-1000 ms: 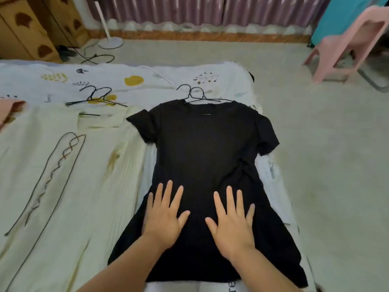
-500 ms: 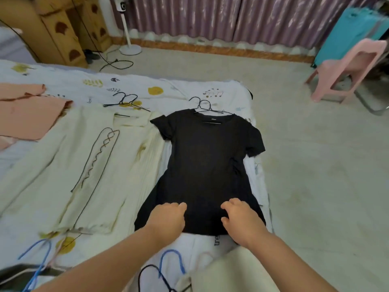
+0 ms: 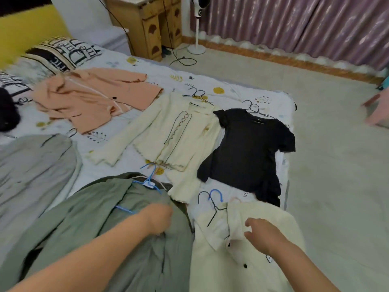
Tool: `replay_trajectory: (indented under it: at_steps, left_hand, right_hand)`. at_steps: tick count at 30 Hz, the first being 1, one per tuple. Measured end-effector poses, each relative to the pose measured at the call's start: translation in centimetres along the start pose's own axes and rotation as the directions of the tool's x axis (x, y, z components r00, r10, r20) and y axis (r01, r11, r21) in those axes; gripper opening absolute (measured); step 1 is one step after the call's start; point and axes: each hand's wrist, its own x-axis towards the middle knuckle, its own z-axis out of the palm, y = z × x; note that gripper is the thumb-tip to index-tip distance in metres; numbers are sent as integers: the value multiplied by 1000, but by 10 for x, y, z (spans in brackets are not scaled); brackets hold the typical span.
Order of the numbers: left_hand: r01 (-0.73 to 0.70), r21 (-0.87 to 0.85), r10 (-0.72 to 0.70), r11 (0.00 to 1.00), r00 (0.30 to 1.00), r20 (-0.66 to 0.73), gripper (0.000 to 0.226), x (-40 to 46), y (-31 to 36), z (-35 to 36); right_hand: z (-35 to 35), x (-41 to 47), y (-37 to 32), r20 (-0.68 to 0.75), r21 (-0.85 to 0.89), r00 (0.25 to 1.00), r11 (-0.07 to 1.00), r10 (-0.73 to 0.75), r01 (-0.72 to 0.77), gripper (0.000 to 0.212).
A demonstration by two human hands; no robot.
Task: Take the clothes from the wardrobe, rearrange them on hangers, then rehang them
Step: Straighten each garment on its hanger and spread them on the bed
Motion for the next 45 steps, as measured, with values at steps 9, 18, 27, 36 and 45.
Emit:
replay_trajectory:
  at_steps: [9, 18, 27, 36, 45]
  left_hand:
    - [120, -223, -139, 967, 988, -68, 31, -140, -102, 27]
    - [205, -306, -242, 930, 966, -88, 34, -284, -262, 99]
    - [319, -411, -381, 854, 921, -78, 32, -385, -403, 136]
    - [377, -456, -444, 806, 895, -44, 32, -364, -494, 107]
    - [378, -442, -405, 813, 914, 37, 33, -266, -569, 42]
  right_hand:
    - [17, -78, -116, 22, -73, 997, 994, -75, 77, 40]
    - [84, -139, -303, 48, -113, 974, 968, -221, 225, 39]
    - [117, -174, -476, 124, -169, 936, 922, -330, 347, 40]
    - [90, -119, -571, 167, -143, 915, 909, -368, 392, 40]
    - [69, -1, -657, 206, -79, 924, 935, -323, 345, 40]
